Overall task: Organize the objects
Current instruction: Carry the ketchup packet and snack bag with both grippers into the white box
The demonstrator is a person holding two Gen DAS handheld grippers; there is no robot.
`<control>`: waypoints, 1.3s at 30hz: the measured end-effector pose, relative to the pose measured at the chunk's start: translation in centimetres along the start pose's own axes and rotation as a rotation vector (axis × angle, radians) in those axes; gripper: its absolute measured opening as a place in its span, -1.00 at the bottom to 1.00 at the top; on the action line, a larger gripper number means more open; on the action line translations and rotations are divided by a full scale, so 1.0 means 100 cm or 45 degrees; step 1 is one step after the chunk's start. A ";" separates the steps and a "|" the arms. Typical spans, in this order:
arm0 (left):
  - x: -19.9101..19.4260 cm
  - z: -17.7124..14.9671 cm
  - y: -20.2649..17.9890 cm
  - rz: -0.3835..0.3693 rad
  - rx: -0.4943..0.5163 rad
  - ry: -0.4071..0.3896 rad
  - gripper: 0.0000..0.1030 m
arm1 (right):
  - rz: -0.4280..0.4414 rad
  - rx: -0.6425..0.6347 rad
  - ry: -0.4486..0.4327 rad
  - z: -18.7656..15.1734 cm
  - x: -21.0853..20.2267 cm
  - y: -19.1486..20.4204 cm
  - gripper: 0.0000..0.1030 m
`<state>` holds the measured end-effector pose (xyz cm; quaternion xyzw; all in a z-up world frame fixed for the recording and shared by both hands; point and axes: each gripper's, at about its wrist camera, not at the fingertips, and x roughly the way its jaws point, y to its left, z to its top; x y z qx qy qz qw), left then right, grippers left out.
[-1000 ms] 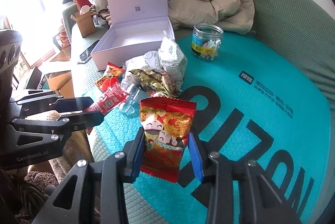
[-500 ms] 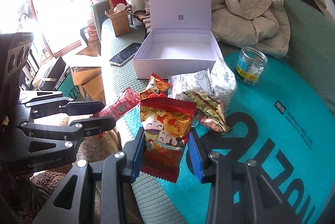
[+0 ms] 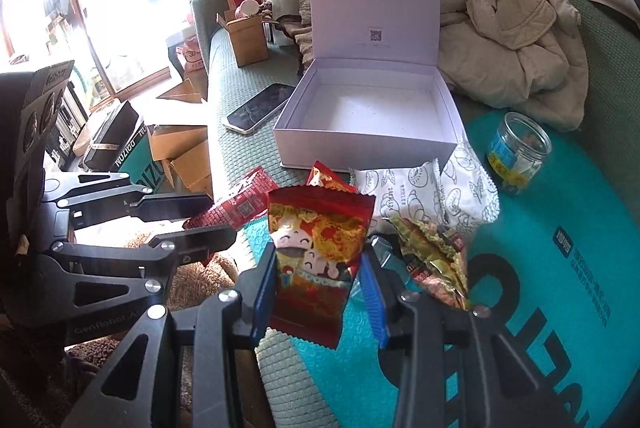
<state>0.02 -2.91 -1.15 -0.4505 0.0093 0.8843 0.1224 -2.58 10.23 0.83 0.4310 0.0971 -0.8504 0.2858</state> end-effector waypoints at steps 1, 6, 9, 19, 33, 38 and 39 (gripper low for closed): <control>0.003 0.002 0.002 -0.009 -0.002 0.007 -0.44 | -0.003 -0.006 0.000 0.003 0.002 0.000 -0.23; 0.014 0.017 0.019 -0.010 -0.019 0.021 -0.44 | 0.002 -0.026 0.002 0.018 0.013 -0.001 -0.23; 0.019 0.027 0.031 0.000 -0.044 0.022 -0.44 | 0.012 -0.037 0.000 0.028 0.021 -0.003 -0.23; 0.033 0.055 0.045 0.025 -0.022 0.019 -0.44 | 0.043 -0.065 -0.021 0.060 0.038 -0.012 -0.23; 0.051 0.111 0.049 0.033 0.026 -0.035 -0.44 | -0.001 -0.140 -0.081 0.107 0.054 -0.039 -0.23; 0.070 0.130 0.051 0.010 0.033 -0.039 -0.44 | -0.023 -0.152 -0.083 0.123 0.068 -0.052 -0.23; 0.074 0.133 0.051 0.007 0.032 -0.037 -0.44 | -0.024 -0.150 -0.085 0.127 0.071 -0.056 -0.23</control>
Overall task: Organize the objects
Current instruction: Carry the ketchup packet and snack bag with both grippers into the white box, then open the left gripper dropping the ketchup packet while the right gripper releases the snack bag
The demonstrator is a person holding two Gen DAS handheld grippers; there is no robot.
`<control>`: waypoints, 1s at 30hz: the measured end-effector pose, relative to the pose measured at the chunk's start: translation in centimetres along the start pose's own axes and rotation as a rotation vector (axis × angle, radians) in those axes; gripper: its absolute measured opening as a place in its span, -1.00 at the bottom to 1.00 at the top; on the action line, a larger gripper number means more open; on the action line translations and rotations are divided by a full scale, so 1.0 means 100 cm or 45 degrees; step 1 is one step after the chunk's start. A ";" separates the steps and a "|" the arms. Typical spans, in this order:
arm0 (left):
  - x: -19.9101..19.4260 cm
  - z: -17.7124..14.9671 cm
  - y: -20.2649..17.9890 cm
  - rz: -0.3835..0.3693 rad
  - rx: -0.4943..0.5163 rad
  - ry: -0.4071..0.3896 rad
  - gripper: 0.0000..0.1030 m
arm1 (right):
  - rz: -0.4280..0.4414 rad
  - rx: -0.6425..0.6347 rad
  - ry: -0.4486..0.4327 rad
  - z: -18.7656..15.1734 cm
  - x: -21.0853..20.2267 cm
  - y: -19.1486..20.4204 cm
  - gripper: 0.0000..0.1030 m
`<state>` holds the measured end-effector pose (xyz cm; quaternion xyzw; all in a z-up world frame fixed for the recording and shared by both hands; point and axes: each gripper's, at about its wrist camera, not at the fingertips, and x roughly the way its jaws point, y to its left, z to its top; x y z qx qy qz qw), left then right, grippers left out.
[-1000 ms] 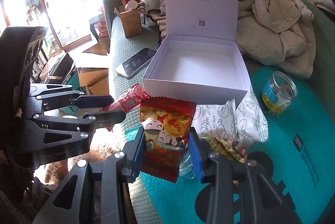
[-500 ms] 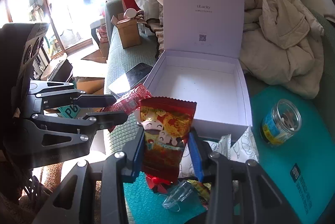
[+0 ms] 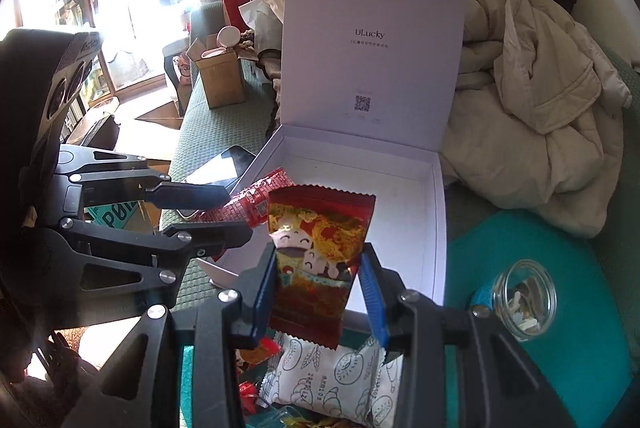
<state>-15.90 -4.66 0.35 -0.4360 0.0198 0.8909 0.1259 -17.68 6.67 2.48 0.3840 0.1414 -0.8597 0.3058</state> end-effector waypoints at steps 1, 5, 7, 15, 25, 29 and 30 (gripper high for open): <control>0.004 0.003 0.001 -0.005 -0.001 0.003 -0.44 | -0.003 0.001 -0.001 0.003 0.004 -0.004 -0.23; 0.023 0.017 0.005 -0.003 0.010 0.013 -0.44 | -0.022 -0.022 -0.004 0.014 0.018 -0.014 -0.23; 0.032 0.023 0.007 0.003 0.020 0.013 -0.44 | -0.020 -0.033 -0.009 0.019 0.025 -0.019 -0.23; 0.065 0.055 0.022 0.016 -0.027 -0.007 -0.44 | -0.049 -0.037 -0.030 0.045 0.047 -0.043 -0.23; 0.097 0.086 0.040 0.065 -0.057 -0.001 -0.44 | -0.117 -0.086 -0.018 0.071 0.068 -0.057 -0.23; 0.113 0.088 0.046 0.086 -0.062 0.018 -0.44 | -0.121 -0.091 0.006 0.076 0.082 -0.059 -0.23; 0.117 0.087 0.047 0.097 -0.066 0.023 -0.44 | -0.126 -0.093 0.019 0.076 0.087 -0.059 -0.23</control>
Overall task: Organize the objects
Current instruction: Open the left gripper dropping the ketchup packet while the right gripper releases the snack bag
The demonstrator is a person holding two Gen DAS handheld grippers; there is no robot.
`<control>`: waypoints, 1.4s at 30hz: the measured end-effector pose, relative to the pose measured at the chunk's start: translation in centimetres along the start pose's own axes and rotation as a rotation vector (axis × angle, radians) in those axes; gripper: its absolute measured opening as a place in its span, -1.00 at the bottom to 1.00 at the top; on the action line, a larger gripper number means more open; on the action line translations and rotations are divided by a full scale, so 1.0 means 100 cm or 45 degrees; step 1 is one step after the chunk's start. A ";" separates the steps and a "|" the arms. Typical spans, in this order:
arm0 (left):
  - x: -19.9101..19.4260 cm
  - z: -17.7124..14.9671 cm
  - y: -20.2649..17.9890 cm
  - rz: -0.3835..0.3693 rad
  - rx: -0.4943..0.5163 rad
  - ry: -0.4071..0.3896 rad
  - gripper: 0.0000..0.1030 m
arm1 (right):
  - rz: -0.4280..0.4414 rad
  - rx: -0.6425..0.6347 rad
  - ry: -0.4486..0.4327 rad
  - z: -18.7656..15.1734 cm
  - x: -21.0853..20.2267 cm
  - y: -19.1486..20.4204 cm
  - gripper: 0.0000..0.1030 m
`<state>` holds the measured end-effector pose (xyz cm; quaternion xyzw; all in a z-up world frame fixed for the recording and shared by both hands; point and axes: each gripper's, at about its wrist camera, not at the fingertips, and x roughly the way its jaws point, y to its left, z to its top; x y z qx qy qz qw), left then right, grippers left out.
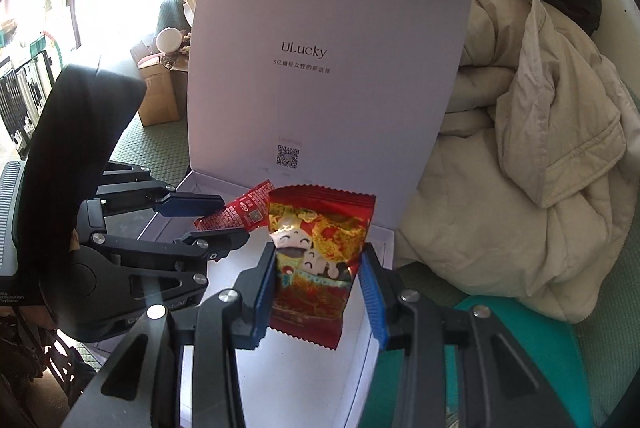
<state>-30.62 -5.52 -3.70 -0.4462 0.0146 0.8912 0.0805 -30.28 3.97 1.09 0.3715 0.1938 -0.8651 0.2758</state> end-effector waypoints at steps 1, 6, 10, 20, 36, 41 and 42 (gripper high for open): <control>0.004 -0.001 0.001 0.007 -0.003 0.003 -0.44 | 0.002 -0.002 0.012 0.000 0.004 0.001 -0.23; 0.024 -0.006 0.009 0.036 -0.028 0.041 -0.44 | 0.001 -0.011 0.072 -0.001 0.025 0.004 -0.23; 0.034 -0.007 0.013 0.082 -0.024 0.058 -0.46 | -0.001 -0.008 0.123 -0.002 0.040 0.003 -0.23; 0.048 -0.010 0.017 0.087 -0.042 0.119 -0.46 | -0.011 -0.007 0.200 -0.001 0.065 0.005 -0.23; 0.046 -0.016 0.019 0.096 -0.068 0.120 -0.45 | -0.041 -0.014 0.250 -0.005 0.068 0.010 -0.07; 0.045 -0.019 0.021 0.085 -0.100 0.128 -0.45 | -0.059 -0.018 0.246 -0.007 0.059 0.013 0.04; 0.044 -0.020 0.021 0.082 -0.105 0.127 -0.45 | -0.061 -0.015 0.247 -0.007 0.057 0.013 0.04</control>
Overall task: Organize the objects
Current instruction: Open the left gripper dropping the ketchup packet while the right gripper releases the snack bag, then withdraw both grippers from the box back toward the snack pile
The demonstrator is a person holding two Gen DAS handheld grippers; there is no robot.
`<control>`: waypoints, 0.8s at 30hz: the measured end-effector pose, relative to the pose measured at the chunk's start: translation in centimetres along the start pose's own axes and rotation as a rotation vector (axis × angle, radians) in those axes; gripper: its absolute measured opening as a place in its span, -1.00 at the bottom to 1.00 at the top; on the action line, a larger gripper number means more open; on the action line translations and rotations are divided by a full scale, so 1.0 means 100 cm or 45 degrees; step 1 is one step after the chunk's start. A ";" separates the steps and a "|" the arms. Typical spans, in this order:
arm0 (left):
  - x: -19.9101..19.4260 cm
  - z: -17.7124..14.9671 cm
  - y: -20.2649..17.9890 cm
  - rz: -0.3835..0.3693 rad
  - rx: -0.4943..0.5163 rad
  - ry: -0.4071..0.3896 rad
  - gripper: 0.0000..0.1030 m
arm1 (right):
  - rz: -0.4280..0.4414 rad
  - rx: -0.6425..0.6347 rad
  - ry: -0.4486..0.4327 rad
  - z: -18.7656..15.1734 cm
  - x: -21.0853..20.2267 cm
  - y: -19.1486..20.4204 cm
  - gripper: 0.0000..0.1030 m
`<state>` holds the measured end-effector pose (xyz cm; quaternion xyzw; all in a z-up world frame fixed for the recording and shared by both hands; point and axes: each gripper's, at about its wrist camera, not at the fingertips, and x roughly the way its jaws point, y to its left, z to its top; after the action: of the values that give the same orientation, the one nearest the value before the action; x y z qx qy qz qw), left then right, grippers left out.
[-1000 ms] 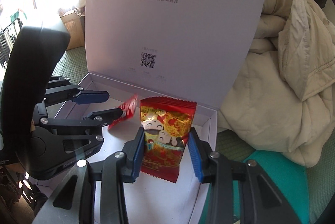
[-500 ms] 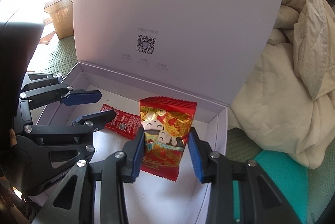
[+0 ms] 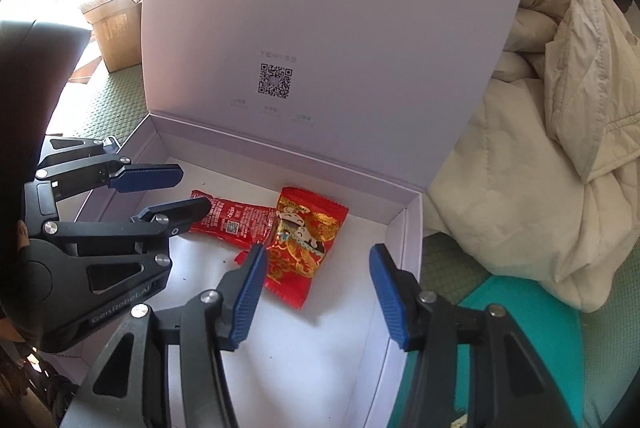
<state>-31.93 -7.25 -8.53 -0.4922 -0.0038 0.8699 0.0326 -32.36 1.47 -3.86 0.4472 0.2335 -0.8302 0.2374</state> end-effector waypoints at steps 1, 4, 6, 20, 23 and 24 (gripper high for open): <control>-0.001 -0.001 0.000 -0.003 -0.006 -0.004 -0.44 | -0.004 0.004 0.002 -0.001 -0.002 0.000 0.04; -0.005 -0.005 0.000 -0.001 -0.019 -0.015 -0.39 | -0.011 0.012 -0.001 -0.004 -0.009 0.000 0.04; -0.008 -0.008 -0.001 0.011 -0.022 -0.014 -0.26 | -0.016 0.018 -0.011 -0.006 -0.016 0.000 0.04; -0.062 -0.017 -0.012 0.019 -0.031 -0.133 -0.03 | -0.068 0.045 -0.110 -0.022 -0.073 -0.002 0.09; -0.079 -0.014 -0.004 0.039 -0.040 -0.160 0.01 | -0.066 0.039 -0.144 -0.015 -0.081 -0.011 0.12; -0.081 -0.010 -0.010 0.048 -0.042 -0.166 0.03 | -0.067 0.036 -0.157 -0.010 -0.087 -0.010 0.14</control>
<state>-26.87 -6.77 -2.05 -0.4349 -0.0111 0.9004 0.0078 -28.11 4.41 3.21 0.3923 0.2184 -0.8653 0.2231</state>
